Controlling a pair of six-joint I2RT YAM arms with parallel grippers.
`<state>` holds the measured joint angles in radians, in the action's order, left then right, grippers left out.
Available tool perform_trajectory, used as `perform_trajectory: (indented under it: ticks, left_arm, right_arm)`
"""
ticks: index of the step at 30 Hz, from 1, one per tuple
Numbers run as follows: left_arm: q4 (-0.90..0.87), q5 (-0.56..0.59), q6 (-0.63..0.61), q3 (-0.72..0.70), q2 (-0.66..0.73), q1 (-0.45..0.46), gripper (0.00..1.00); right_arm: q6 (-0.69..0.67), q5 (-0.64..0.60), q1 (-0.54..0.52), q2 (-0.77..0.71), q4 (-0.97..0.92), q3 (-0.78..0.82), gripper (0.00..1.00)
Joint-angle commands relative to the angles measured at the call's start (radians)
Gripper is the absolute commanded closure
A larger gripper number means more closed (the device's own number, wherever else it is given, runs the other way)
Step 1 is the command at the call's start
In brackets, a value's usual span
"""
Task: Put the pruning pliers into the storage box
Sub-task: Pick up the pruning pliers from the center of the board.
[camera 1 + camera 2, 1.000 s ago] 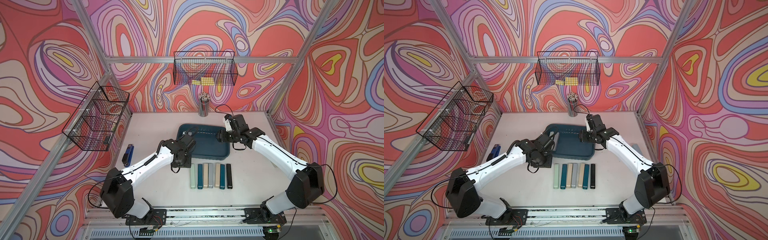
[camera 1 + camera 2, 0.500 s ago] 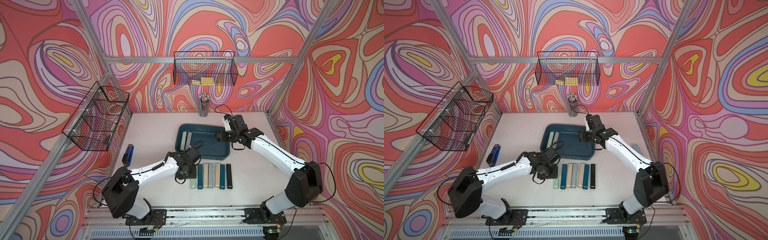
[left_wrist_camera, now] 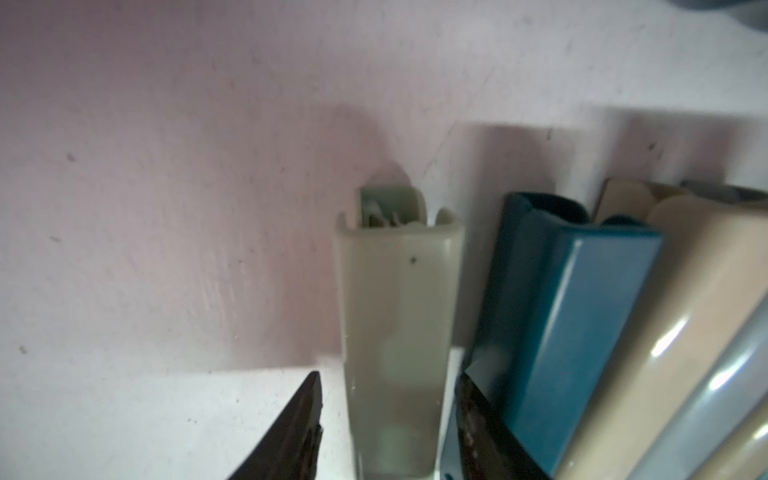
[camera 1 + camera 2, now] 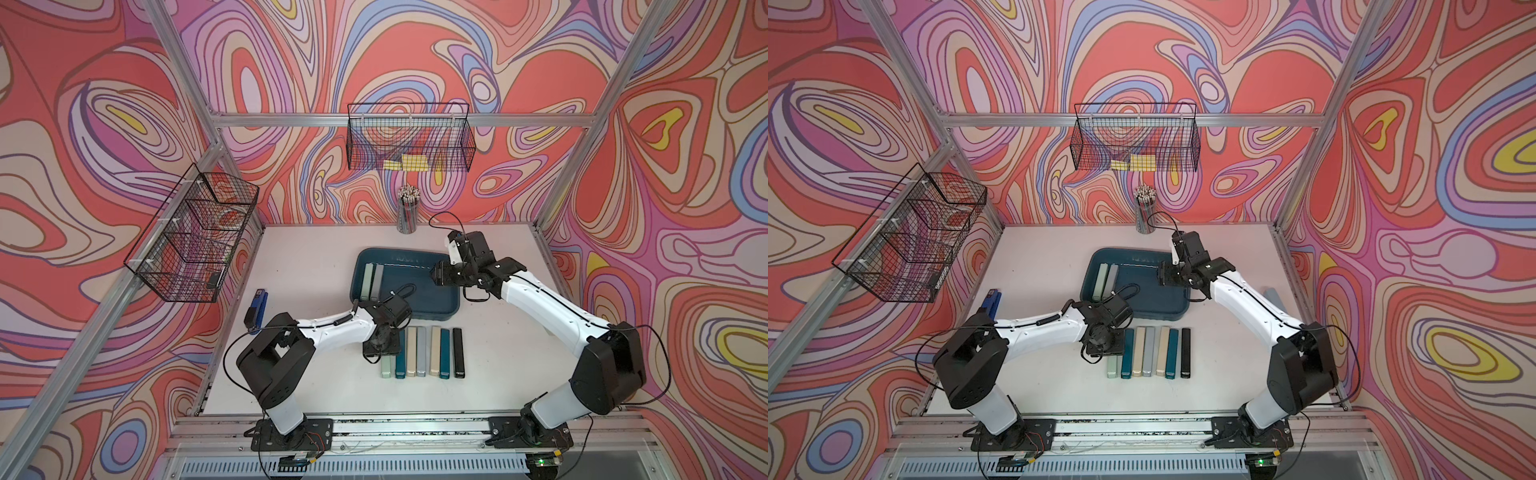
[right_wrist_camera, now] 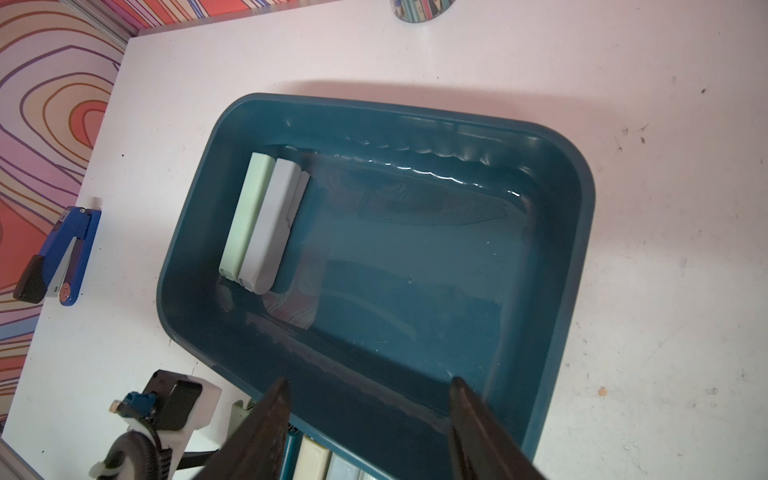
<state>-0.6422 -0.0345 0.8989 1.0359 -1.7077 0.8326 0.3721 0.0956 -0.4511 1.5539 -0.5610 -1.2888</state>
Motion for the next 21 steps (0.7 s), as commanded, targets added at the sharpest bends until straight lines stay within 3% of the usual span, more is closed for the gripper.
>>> perform_trajectory:
  ticks: [1, 4, 6, 13, 21]
  left_arm:
    - [-0.01, 0.028, -0.006, 0.027, -0.032, 0.005, 0.52]
    - [-0.017, 0.035, -0.009, 0.032, -0.051, 0.004, 0.59]
    - [-0.027, 0.05, -0.006, 0.03, -0.051, 0.004, 0.7]
    - [-0.082, 0.081, -0.024, 0.045, -0.027, 0.004, 0.82]
    - [-0.242, 0.116, -0.071, 0.209, 0.039, 0.004, 0.83]
  right_arm:
    - [0.007, -0.001, -0.001, 0.009, 0.005, 0.017, 0.38]
    - [0.009, 0.002, -0.001, 0.011, 0.007, 0.018, 0.38]
    - [0.009, 0.003, 0.0, 0.011, 0.007, 0.021, 0.38]
    - [0.017, 0.011, 0.0, 0.017, 0.015, 0.022, 0.38]
    - [0.019, 0.008, 0.0, 0.008, 0.016, 0.017, 0.39]
